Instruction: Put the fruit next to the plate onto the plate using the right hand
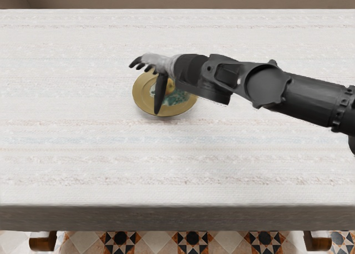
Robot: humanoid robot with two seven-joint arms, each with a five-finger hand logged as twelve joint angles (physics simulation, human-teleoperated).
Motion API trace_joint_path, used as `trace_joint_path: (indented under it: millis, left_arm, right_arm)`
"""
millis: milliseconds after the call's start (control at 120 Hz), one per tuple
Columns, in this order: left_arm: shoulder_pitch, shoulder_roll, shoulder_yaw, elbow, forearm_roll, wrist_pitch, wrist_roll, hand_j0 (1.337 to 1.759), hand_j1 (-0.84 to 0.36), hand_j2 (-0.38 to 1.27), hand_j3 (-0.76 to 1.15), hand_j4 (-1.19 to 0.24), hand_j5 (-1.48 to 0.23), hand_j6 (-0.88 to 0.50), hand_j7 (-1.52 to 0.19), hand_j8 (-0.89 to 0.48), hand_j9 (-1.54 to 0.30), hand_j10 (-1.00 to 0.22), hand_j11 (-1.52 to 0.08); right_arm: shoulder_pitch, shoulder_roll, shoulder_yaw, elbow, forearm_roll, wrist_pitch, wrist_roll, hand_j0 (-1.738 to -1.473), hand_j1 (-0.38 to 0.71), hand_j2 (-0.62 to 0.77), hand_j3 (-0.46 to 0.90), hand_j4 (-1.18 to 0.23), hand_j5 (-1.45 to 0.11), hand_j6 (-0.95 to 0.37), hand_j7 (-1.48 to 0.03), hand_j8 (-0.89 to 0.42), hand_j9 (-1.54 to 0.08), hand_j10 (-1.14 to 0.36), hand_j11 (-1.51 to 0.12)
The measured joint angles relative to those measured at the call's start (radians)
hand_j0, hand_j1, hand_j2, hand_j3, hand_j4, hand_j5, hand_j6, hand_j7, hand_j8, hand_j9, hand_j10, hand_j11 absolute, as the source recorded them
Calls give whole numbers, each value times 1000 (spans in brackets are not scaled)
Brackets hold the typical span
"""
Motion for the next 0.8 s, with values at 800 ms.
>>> trace_joint_path:
  millis: [800]
  left_arm:
    - [2,0,0,0,0,0,0,1658,349,0,0,0,0,0,0,0,0,0,0]
  right_arm:
    - [-329,-768,331,267,590,582,-25,-1658,-317,-3,0,-28,-36,-28,-36,-27,-36,-28,-36]
